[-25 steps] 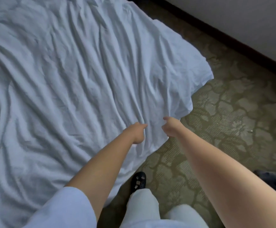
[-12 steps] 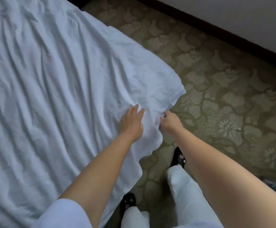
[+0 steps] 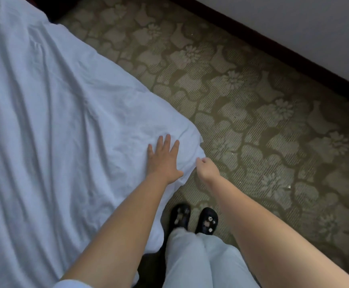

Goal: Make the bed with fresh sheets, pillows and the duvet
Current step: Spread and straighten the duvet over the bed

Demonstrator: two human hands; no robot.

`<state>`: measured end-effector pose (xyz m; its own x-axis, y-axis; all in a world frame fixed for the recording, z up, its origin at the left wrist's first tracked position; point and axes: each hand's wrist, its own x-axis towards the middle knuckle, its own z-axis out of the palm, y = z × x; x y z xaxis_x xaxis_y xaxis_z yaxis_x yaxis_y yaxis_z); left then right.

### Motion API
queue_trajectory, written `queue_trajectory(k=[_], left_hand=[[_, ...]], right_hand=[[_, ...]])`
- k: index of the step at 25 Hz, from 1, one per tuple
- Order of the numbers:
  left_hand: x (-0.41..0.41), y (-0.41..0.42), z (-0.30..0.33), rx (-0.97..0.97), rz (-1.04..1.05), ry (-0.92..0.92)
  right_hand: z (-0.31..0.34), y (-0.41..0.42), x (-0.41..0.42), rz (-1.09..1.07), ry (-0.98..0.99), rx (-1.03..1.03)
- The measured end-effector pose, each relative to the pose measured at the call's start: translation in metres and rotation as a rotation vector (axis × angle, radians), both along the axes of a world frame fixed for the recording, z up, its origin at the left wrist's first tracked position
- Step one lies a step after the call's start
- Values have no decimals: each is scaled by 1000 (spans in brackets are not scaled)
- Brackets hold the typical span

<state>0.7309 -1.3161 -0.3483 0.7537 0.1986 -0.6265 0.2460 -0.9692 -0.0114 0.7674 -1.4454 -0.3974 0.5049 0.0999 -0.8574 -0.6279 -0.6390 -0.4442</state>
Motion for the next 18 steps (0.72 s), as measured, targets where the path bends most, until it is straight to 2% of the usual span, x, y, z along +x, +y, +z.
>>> queue_trajectory(k=[3, 7, 10, 12, 15, 18], left_hand=[[39, 11, -15, -44, 69, -29], [90, 31, -30, -42, 146, -38], [128, 53, -44, -99, 395, -122], [139, 63, -51, -136, 495, -110], [144, 74, -58, -200, 548, -68], [145, 70, -52, -275, 463, 66]], right_hand=[[-20, 17, 32, -169, 108, 58], [-35, 43, 86, -276, 284, 92], [-50, 61, 127, -341, 375, 98], [-56, 69, 139, -280, 409, 28], [-62, 79, 151, -199, 377, -39], [-53, 87, 163, -81, 183, 10]])
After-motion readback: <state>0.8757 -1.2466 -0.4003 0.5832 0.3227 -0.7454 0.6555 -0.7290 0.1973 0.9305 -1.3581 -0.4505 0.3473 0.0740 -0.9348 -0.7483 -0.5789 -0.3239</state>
